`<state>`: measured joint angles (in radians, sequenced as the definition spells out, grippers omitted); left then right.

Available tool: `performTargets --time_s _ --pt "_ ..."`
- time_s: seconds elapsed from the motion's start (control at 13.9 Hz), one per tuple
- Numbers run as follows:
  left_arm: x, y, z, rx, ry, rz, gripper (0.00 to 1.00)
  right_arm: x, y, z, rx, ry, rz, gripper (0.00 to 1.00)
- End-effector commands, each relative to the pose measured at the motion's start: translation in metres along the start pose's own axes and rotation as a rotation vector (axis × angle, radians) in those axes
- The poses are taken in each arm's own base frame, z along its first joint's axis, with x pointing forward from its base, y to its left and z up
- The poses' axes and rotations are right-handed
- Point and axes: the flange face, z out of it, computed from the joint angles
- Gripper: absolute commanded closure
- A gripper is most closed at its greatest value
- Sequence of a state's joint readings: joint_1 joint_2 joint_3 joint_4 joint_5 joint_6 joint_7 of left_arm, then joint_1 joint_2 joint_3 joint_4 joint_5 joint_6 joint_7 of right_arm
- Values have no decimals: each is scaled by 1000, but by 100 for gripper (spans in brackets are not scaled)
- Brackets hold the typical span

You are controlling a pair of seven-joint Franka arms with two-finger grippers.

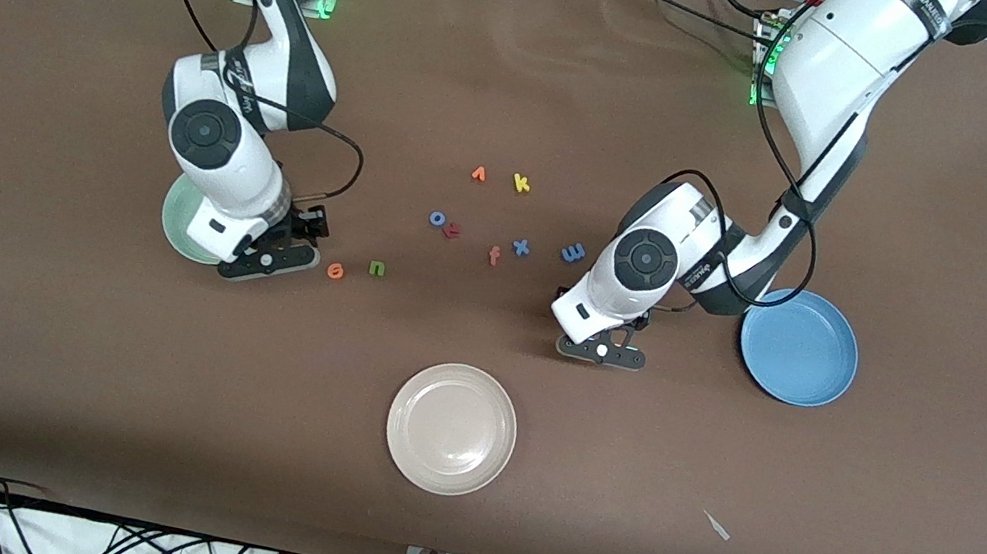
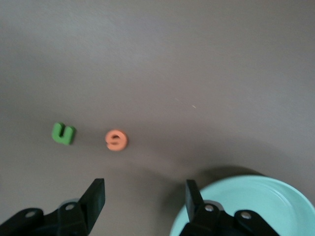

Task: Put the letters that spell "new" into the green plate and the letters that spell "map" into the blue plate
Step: 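Grasp the orange 9 with the right gripper while the left gripper grasps the P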

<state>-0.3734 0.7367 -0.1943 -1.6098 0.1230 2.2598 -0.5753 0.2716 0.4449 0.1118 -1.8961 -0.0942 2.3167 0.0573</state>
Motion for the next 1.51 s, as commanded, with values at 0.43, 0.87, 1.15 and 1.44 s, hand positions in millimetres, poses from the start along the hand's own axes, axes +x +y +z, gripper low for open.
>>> performTargets --time_s 0.43,0.87,1.15,1.44 --pt "7 8 25 18 46 3 39 27 -30 54 25 74 -6 25" --pt "8 7 26 16 53 9 68 14 -34 75 22 54 -11 26" --pt "15 -5 15 16 57 -6 84 4 -27 86 17 27 1 30" --pt "21 -18 -18 64 -12 -27 90 -3 -28 95 24 50 26 34"
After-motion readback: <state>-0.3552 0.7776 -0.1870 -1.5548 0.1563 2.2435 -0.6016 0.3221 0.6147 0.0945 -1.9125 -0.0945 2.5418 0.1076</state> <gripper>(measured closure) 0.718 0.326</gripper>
